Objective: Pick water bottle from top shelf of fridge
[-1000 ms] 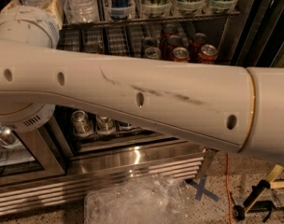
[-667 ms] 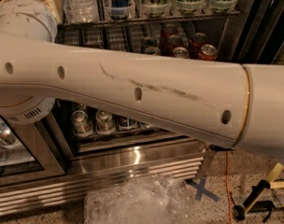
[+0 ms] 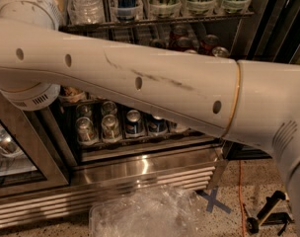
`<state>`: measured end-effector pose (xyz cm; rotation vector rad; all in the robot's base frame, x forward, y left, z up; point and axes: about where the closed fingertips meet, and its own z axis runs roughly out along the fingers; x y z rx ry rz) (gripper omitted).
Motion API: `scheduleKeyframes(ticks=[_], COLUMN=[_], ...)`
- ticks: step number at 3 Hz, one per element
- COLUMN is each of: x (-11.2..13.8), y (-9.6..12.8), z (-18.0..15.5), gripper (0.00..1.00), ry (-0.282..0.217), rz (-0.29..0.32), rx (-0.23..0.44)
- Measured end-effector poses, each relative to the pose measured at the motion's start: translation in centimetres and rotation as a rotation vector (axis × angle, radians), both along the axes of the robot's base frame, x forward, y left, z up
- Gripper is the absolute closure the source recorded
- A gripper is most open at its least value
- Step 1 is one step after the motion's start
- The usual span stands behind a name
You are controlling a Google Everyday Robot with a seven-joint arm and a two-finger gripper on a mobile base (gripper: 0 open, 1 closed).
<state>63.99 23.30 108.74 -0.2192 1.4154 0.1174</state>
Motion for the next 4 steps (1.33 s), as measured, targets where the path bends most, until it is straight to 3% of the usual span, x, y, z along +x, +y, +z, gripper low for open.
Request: scheduleKeyframes(ticks=[1,2,3,4], x=[0.78,1.25,1.24,1.02], y=[-0.09,-0.15,-0.16,-0.41], z=[-0.05,-0.02,-0.03,-0.18], gripper=[0.29,0.48,0.79,0.99], ry=[-0.004,-0.007,-0.007,-0.002], rz=[-0.012,-0.013,-0.013,-0.022], rx=[-0.005,-0.007,-0.007,-0.008])
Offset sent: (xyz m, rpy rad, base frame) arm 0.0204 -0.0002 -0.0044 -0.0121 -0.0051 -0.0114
